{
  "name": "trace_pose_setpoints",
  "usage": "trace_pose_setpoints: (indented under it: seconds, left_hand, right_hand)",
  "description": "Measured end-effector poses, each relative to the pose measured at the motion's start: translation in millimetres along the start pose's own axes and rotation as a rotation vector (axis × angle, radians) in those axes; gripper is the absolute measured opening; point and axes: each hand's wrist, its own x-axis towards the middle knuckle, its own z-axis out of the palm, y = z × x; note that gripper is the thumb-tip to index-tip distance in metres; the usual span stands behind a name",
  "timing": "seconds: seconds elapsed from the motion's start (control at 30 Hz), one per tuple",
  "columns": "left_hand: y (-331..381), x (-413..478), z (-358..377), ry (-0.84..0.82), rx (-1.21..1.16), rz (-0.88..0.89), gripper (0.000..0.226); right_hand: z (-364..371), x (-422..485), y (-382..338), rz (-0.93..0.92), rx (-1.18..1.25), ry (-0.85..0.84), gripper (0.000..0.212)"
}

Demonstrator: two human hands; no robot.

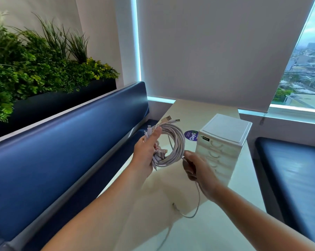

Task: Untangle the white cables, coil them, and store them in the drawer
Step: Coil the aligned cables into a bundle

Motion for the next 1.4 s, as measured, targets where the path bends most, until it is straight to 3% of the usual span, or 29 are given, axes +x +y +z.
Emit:
trace_pose_setpoints:
  seconds: [0.13, 0.3, 0.43, 0.57, 0.63, 1.03, 1.1, 1.17, 1.23, 1.27, 1.33, 1.4]
  left_hand:
    - [-10, -4, 11, 0.108, 0.027, 0.020, 0.046]
    - [-23, -12, 22, 0.195, 0.087, 0.010, 0.045]
    - [-18, -7, 6, 0.050, 0.223, -0.031, 0.034]
    - [-2, -2, -11, -0.255, 0.536, -0.140, 0.017]
    - [5, -4, -15, -0.359, 0.570, -0.200, 0.022]
    - [1, -11, -20, -0.354, 0.566, -0.107, 0.019]
    - [-1, -9, -18, -0.311, 0.573, -0.080, 0.018]
    - [-3, -7, -17, -0.247, 0.589, -0.043, 0.016]
    - [-7, -4, -15, -0.191, 0.607, 0.001, 0.014]
    - [-8, -3, -13, -0.175, 0.618, 0.022, 0.013]
    - [-12, -2, -11, -0.162, 0.637, 0.050, 0.012]
    - [-14, -4, -8, -0.168, 0.651, 0.063, 0.012]
  right_hand:
    - [11, -4, -8, 0.075, 0.083, 0.050, 0.047]
    - [21, -1, -15, 0.012, 0.090, 0.119, 0.012]
    - [10, 2, -11, 0.042, 0.063, 0.100, 0.018]
    - [-9, 0, -11, 0.072, -0.009, -0.020, 0.021]
    - [-14, -2, -13, 0.092, -0.035, -0.097, 0.021]
    - [-21, 3, -6, 0.119, -0.074, -0.218, 0.039]
    - [-22, 4, -4, 0.092, -0.176, -0.177, 0.039]
    - [-21, 4, -5, -0.007, -0.387, 0.015, 0.036]
    - [-18, -1, -10, -0.214, -0.601, 0.240, 0.036]
    - [-15, -4, -15, -0.345, -0.685, 0.272, 0.028]
    - [-8, -6, -21, -0.502, -0.853, 0.208, 0.013]
    - [-3, -2, -20, -0.468, -1.068, 0.084, 0.019]
